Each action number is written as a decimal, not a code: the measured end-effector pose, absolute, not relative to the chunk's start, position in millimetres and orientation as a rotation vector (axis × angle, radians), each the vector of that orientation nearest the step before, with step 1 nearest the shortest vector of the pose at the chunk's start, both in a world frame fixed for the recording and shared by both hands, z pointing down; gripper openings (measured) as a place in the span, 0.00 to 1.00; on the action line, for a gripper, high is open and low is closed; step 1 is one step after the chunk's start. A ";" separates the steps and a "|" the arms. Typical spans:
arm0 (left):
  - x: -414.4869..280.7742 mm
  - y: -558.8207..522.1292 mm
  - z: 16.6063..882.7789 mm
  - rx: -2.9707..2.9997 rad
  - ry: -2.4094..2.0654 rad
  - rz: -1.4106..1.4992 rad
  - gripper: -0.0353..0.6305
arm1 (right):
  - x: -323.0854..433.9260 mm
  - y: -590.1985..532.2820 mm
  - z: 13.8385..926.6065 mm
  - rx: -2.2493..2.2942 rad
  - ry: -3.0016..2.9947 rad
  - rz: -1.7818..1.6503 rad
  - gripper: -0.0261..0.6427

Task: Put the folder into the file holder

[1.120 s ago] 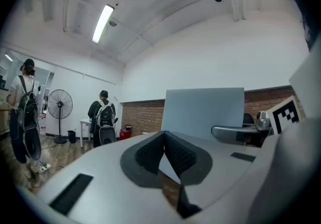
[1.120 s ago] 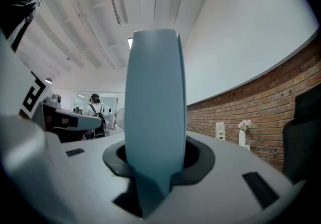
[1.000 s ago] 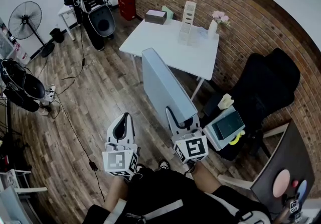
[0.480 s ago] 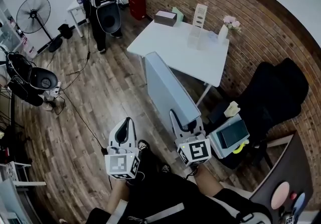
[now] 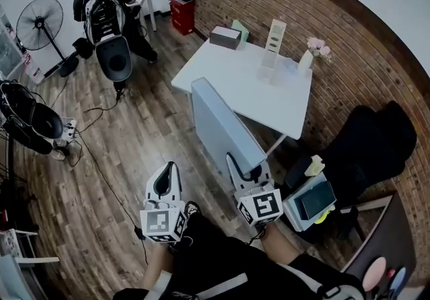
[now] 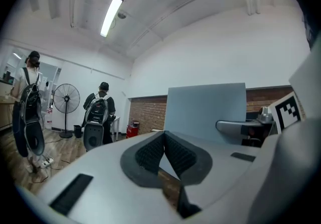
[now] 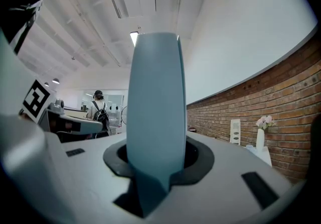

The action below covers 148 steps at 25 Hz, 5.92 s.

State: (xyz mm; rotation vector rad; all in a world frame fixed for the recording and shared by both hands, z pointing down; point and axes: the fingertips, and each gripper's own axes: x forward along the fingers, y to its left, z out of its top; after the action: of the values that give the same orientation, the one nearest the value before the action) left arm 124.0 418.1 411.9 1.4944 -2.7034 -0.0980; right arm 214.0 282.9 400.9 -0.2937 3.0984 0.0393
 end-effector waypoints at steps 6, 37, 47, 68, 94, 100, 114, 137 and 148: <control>56.3 391.9 402.7 1.533 -2.679 -0.087 0.09 | 147.2 261.9 389.3 -0.315 3.093 0.033 0.25; -111.6 212.4 420.5 1.796 -2.450 -0.141 0.09 | 23.7 92.7 405.2 -0.718 3.076 0.000 0.25; -105.9 61.4 433.8 2.007 -2.221 -0.102 0.09 | 42.9 -18.5 407.8 -0.990 3.003 -0.057 0.25; -66.4 -128.7 422.7 2.286 -1.965 -0.010 0.09 | 92.8 -163.8 385.0 -1.322 2.771 -0.076 0.25; -139.0 -290.2 452.5 2.380 -1.688 0.001 0.09 | -4.9 -302.4 408.9 -1.547 2.813 -0.099 0.29; -144.9 -304.8 458.5 2.377 -1.652 -0.005 0.09 | -16.9 -321.7 408.3 -1.564 2.813 -0.099 0.30; -162.0 -310.3 476.7 2.322 -1.630 0.004 0.09 | -43.9 -357.9 417.7 -1.585 2.866 -0.121 0.31; -158.8 -300.7 477.6 2.333 -1.592 0.006 0.09 | -56.1 -362.2 465.4 -1.477 3.371 -0.375 0.49; -161.5 -296.5 482.2 2.325 -1.586 0.020 0.09 | -46.1 -363.6 464.7 -1.520 3.246 -0.507 0.29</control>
State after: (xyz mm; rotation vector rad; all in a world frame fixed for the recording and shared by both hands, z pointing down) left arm -161.5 -296.5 482.2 2.3248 -1.5859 0.0196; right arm -46.1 -363.6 464.7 -1.5200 3.2462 -0.5067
